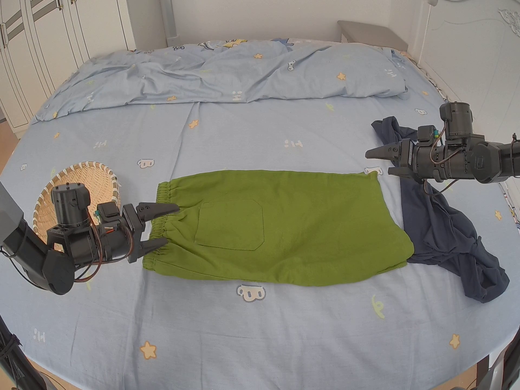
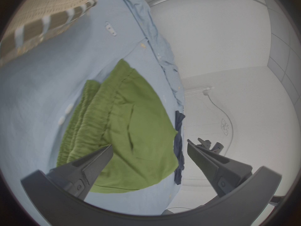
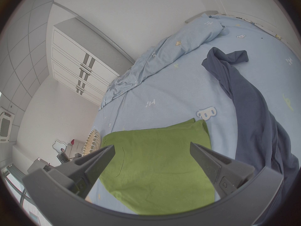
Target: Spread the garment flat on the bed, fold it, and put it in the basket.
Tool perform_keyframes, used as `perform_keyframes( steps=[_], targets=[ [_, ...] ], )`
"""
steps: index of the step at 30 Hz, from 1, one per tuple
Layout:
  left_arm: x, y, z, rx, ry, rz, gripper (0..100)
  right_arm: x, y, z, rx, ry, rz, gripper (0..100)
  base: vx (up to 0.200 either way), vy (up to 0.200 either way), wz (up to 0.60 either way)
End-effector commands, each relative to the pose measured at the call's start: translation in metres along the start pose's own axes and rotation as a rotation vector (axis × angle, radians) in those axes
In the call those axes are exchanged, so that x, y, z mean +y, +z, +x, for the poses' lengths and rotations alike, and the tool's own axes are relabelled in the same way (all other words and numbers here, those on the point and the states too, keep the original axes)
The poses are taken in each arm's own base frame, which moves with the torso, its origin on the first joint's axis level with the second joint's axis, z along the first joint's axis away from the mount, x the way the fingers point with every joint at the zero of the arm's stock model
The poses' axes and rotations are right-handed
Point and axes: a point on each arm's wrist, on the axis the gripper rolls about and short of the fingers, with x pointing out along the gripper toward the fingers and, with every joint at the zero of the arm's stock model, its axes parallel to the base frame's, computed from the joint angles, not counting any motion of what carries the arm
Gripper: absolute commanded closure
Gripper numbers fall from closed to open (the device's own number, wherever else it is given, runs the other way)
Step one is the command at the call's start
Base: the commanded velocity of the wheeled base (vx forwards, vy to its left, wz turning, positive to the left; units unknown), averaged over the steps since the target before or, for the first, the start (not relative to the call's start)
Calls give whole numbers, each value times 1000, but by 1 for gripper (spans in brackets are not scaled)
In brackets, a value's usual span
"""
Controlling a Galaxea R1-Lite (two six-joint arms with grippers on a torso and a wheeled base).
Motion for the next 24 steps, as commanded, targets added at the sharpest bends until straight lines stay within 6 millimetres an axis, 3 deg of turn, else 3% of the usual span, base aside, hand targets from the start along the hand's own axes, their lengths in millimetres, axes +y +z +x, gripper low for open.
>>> perform_keyframes(
  steps=[1, 11, 17, 24],
  targets=[
    [20, -9, 4, 13, 61, -41, 0, 3, 1, -3, -6, 5, -6, 0, 0, 0, 0],
    [23, -9, -1, -33, 119, -26, 0, 3, 0, -4, -5, 5, -5, 0, 0, 0, 0],
    [35, -31, -3, 15, 215, -84, 0, 4, 0, -3, -4, 6, -6, 0, 0, 0, 0],
    [23, -31, -12, -1, 198, -76, 0, 4, 0, -3, -4, 6, -6, 0, 0, 0, 0]
  ],
)
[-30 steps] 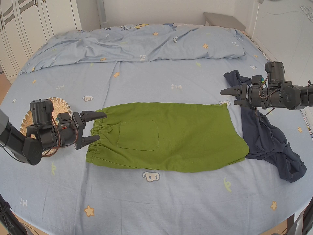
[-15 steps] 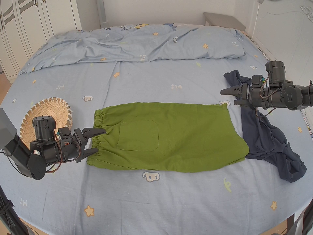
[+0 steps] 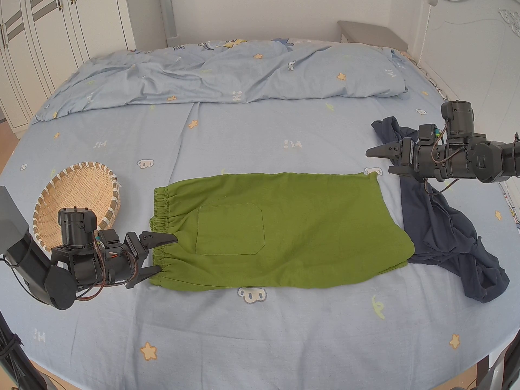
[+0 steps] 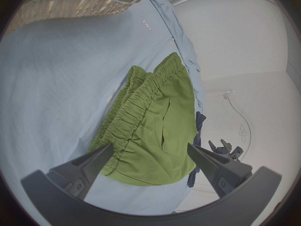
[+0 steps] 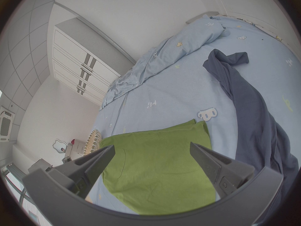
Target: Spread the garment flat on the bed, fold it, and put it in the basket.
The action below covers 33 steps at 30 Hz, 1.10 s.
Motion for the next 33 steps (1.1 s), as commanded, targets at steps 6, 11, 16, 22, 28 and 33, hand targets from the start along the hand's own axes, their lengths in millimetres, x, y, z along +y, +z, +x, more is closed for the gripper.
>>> perform_keyframes(
  steps=[6, 11, 16, 22, 28, 33],
  targets=[
    [-14, -2, -26, -42, -32, 18, 0, 0, 0, 0, 0, 1, -1, 0, 0, 0, 0],
    [-8, 16, -40, -124, -28, 7, 0, 0, -1, 1, 4, 2, 0, 0, 0, 0, 0],
    [-6, 30, -40, -164, -31, 23, 0, 0, -1, 1, 4, 2, 0, 0, 0, 0, 0],
    [3, 37, -19, -137, -16, 46, 0, 3, -3, 5, 13, 7, -2, 0, 0, 0, 0],
    [1, 37, -7, -114, -27, 58, 0, 2, -3, 6, 14, 5, -2, 0, 0, 0, 0],
    [-3, 40, -7, -120, -40, 69, 0, 2, -4, 6, 17, 5, -2, 0, 0, 0, 0]
  ],
)
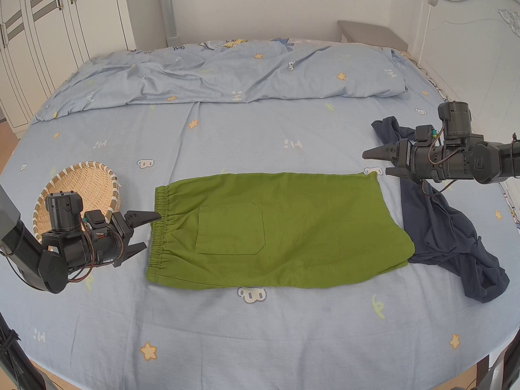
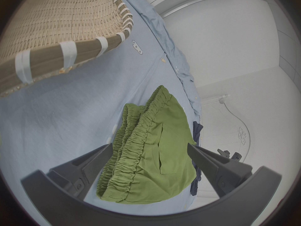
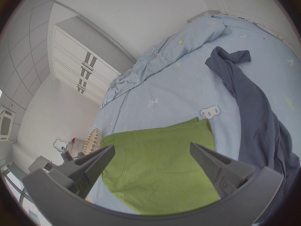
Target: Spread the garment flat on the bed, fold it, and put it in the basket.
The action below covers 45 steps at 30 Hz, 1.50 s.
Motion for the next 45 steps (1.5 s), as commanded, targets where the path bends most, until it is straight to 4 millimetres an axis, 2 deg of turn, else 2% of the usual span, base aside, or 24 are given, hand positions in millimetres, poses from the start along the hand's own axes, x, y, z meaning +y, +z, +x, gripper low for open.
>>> perform_keyframes(
  steps=[1, 12, 18, 24, 33, 40, 41, 45],
  targets=[
    [2, 0, 4, 7, 4, -4, 0, -1, -1, 2, 5, 0, 2, 0, 0, 0, 0],
    [23, -2, 27, 33, 37, -13, 0, -1, -2, 2, 7, 0, 3, 0, 0, 0, 0],
    [32, -5, 30, 46, 61, 36, 0, -1, -2, 2, 7, 0, 3, 0, 0, 0, 0],
    [32, -11, 31, 67, 64, 70, 0, 0, -2, 3, 10, 3, 2, 0, 0, 0, 0],
    [23, -28, 46, 128, 32, 99, 0, 1, -2, 3, 9, 2, 1, 0, 0, 0, 0],
    [26, -29, 49, 140, 34, 93, 0, 1, -3, 3, 10, 1, 1, 0, 0, 0, 0],
    [26, -28, 49, 137, 35, 93, 100, 1, -3, 3, 10, 1, -1, 0, 0, 0, 0],
    [28, -23, 47, 121, 38, 87, 100, 0, -2, 3, 9, -1, -6, 0, 0, 0, 0]
  ],
)
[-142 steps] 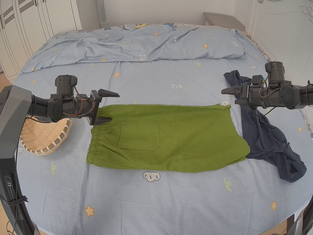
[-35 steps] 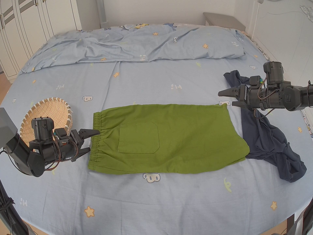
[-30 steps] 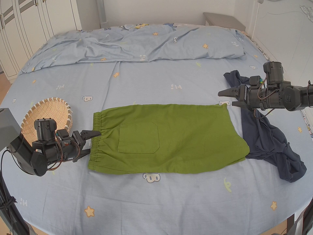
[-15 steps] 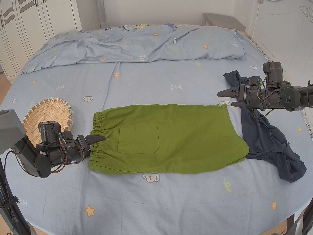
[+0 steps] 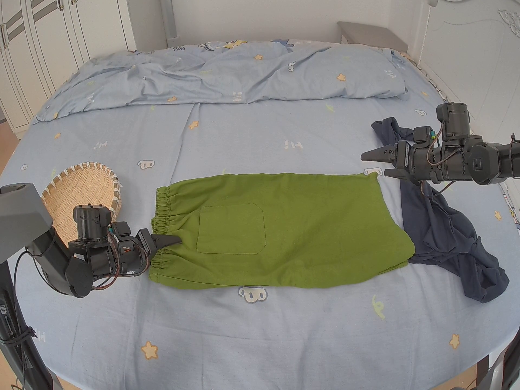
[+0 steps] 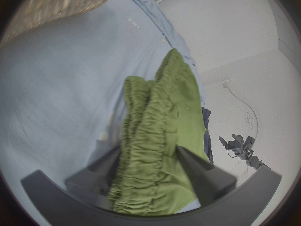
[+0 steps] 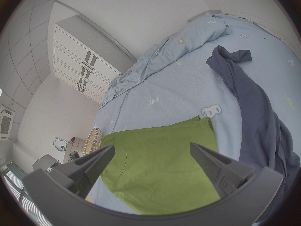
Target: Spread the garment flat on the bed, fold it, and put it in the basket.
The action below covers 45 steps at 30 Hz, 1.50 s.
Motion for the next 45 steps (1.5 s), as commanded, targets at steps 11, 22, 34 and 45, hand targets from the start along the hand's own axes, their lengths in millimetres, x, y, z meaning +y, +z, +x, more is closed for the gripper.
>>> perform_keyframes(
  steps=[11, 22, 34, 45],
  targets=[
    [2, 20, -27, -80, 9, -22, 100, -1, 0, 0, 1, -3, -1, 0, 0, 0, 0],
    [-2, 47, -70, -22, 61, -68, 100, -25, -22, 10, 113, -72, 80, 0, 0, 0, 0],
    [-1, 48, -71, -23, 64, -53, 100, -58, -54, 51, 359, -103, 67, 0, 0, 0, 0],
    [-3, 46, -69, -14, 59, -48, 100, -49, -58, 64, 390, 27, 14, 0, 0, 0, 0]
  ],
)
